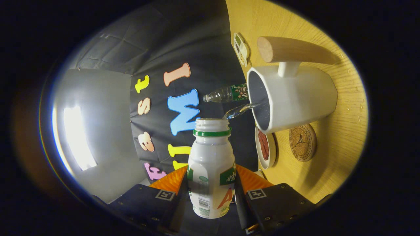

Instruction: Take the bottle from table, then pour the juice into the cup, finally place the bottle on the coaster

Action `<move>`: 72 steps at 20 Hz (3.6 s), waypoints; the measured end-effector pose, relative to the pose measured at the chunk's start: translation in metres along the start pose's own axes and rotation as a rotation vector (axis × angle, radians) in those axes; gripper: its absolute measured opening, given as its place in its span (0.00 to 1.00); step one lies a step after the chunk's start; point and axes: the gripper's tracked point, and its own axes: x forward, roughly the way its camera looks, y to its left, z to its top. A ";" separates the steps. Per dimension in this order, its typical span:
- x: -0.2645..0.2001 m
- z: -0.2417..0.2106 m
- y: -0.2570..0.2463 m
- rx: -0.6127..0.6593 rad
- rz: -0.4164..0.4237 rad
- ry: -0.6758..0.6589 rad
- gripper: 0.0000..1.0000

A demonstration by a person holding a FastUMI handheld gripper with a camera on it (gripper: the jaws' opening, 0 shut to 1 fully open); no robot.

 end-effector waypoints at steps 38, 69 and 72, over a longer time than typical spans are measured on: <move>0.012 -0.008 0.012 0.206 0.038 -0.088 0.65; 0.007 0.009 0.014 0.272 0.057 -0.127 0.65; 0.007 0.009 0.014 0.270 0.060 -0.130 0.65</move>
